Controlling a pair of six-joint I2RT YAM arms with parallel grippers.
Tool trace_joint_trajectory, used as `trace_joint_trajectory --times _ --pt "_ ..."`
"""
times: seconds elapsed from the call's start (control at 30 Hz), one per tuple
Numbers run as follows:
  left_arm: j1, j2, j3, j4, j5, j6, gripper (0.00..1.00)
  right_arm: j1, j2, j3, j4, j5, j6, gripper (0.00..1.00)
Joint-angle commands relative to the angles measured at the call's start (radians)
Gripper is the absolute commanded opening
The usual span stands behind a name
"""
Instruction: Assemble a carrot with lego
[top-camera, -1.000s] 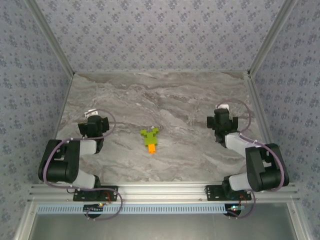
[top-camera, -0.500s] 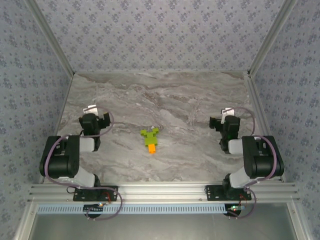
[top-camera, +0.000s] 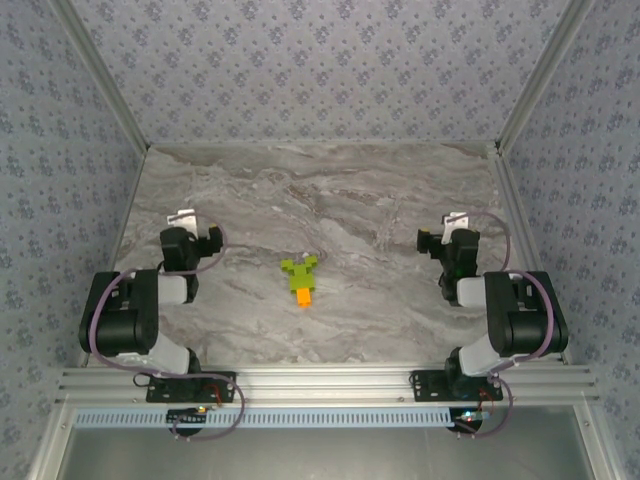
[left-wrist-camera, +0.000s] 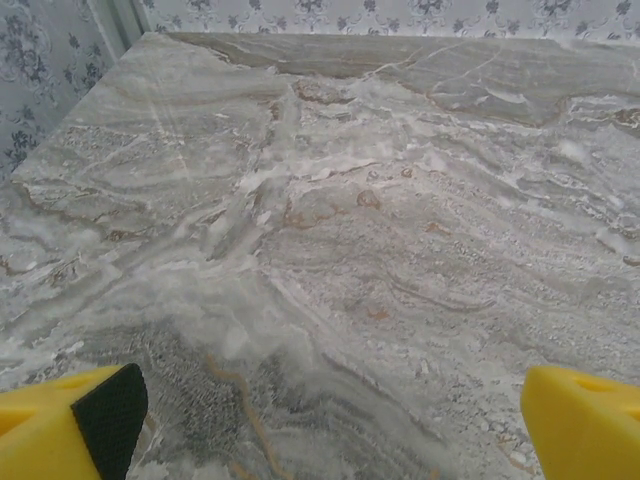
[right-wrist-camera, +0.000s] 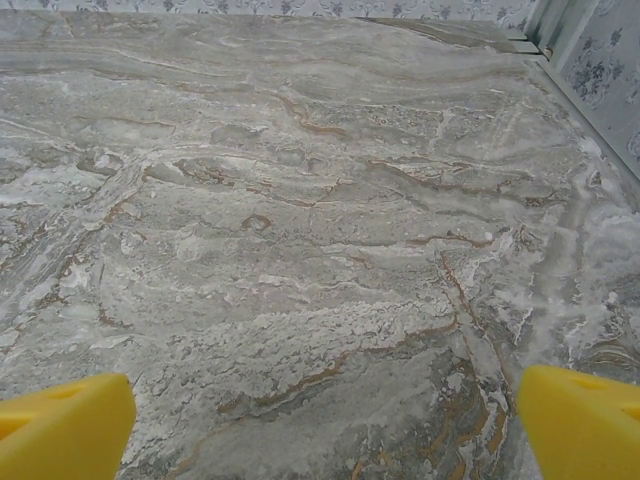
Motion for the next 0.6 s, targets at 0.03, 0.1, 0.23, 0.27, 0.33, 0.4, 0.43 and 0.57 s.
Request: trace_joint_trajectory --times 0.03,0.1,0.23,0.27,0.33,0.4,0.43,0.57 --pt "0.001 0.004 0.016 -0.017 0.037 -0.007 0.97 -0.022 0.009 0.028 -0.015 -0.041 0.021 1.00" --pt "0.000 0.004 0.018 -0.021 0.037 -0.005 0.97 -0.022 0.008 0.027 -0.015 -0.040 0.021 1.00" --pt "-0.002 0.004 0.018 -0.020 0.034 -0.005 0.97 -0.023 0.009 0.029 -0.015 -0.042 0.021 1.00" --pt "-0.002 0.003 0.018 -0.020 0.034 -0.005 0.97 -0.023 0.010 0.029 -0.015 -0.043 0.021 1.00" --pt "-0.002 0.004 0.018 -0.020 0.034 -0.004 0.97 -0.023 0.009 0.028 -0.015 -0.041 0.021 1.00" --pt "-0.002 0.003 0.018 -0.020 0.035 -0.005 0.97 -0.024 0.008 0.029 -0.015 -0.041 0.021 1.00" --pt "-0.002 0.003 0.018 -0.020 0.034 -0.005 0.97 -0.024 0.009 0.028 -0.015 -0.042 0.021 1.00" --pt "-0.005 0.004 0.019 -0.024 0.028 -0.003 0.97 -0.023 0.009 0.028 -0.015 -0.042 0.021 1.00"
